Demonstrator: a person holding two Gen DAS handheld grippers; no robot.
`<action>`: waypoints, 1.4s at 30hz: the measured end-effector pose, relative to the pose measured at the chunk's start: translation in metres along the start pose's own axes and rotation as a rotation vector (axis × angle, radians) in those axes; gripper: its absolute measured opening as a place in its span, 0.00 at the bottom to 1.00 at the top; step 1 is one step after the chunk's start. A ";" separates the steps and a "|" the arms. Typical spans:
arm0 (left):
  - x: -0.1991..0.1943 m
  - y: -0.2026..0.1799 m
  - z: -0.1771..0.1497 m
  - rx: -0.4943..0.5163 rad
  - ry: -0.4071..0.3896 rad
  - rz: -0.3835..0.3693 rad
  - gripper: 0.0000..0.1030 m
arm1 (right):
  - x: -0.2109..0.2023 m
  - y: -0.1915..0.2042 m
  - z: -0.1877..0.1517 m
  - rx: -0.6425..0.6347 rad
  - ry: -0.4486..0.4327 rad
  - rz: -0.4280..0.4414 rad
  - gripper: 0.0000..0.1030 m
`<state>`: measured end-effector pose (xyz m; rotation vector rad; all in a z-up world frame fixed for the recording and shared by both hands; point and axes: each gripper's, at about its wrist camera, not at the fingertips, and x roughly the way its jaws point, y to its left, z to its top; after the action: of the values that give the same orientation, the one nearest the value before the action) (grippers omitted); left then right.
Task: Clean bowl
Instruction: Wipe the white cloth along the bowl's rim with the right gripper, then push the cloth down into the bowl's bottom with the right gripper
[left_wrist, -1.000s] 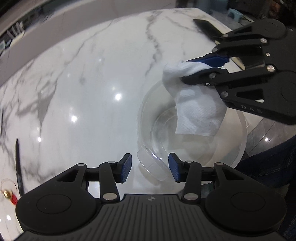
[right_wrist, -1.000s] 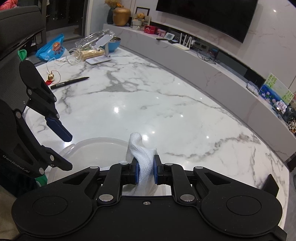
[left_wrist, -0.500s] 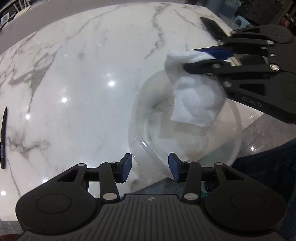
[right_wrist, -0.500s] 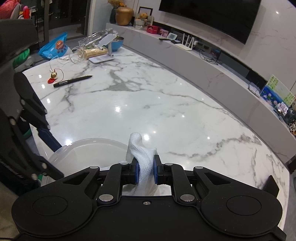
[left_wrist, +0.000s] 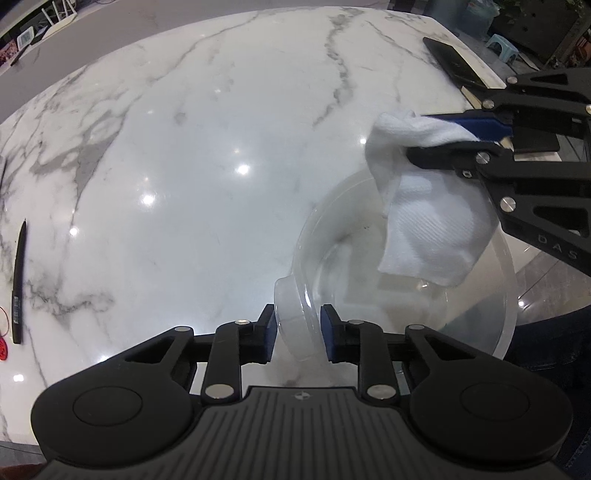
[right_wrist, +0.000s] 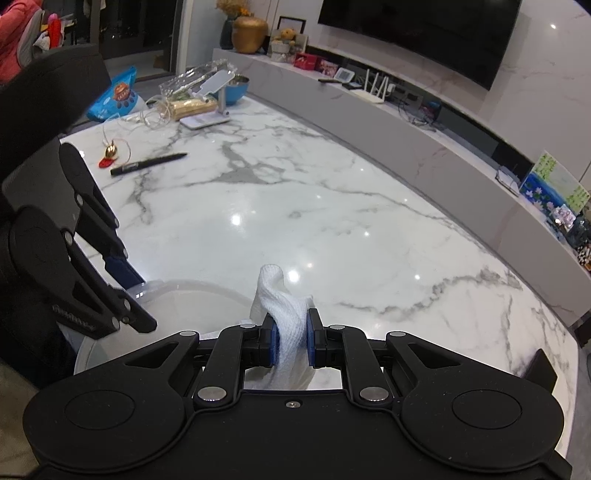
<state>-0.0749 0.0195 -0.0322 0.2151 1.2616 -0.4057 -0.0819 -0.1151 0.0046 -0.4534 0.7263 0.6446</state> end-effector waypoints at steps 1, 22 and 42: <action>0.000 -0.002 0.000 0.007 -0.002 0.004 0.23 | 0.001 0.001 0.002 0.001 -0.010 -0.012 0.12; 0.002 -0.004 0.006 0.026 -0.034 0.030 0.20 | 0.022 0.020 0.023 -0.001 -0.026 0.109 0.12; 0.003 -0.008 0.003 0.032 -0.044 0.038 0.21 | 0.019 -0.011 0.000 0.044 0.077 -0.020 0.12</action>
<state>-0.0747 0.0110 -0.0338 0.2559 1.2070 -0.3965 -0.0635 -0.1160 -0.0075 -0.4465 0.8066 0.5938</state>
